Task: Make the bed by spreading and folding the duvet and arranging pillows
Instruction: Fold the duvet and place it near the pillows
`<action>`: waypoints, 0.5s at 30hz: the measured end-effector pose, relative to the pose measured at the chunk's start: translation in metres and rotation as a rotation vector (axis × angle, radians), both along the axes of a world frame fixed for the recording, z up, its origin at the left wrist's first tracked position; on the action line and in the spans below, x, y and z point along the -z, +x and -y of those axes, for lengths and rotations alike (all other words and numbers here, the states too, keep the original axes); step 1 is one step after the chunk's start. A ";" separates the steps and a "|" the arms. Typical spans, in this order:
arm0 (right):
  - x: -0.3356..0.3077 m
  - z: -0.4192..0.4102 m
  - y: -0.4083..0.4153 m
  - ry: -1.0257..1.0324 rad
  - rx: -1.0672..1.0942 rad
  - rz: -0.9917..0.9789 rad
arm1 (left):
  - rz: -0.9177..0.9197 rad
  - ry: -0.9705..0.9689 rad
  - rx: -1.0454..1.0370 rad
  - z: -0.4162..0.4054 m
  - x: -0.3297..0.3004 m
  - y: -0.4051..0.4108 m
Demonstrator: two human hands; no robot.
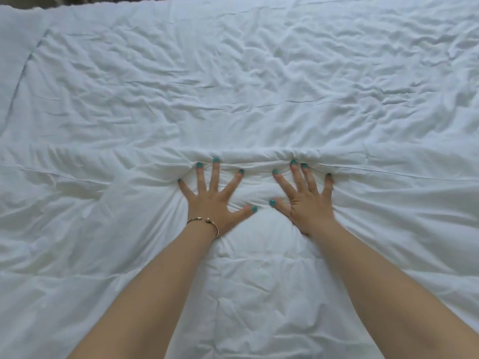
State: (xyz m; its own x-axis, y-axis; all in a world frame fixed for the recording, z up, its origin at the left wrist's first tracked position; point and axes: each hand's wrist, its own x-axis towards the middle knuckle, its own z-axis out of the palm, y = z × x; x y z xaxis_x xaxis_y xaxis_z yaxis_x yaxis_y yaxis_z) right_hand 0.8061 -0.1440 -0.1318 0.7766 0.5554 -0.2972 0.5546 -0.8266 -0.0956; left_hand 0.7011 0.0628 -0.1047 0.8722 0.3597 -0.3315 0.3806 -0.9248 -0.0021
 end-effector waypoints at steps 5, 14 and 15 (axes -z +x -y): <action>-0.001 -0.005 0.004 -0.046 0.008 -0.021 | 0.004 0.006 0.017 -0.003 0.007 0.003; -0.052 -0.032 -0.007 -0.446 0.091 -0.088 | -0.239 -0.368 0.126 -0.039 -0.043 0.012; -0.064 -0.044 -0.010 -0.501 0.127 -0.109 | -0.143 -0.430 0.145 -0.057 -0.058 0.009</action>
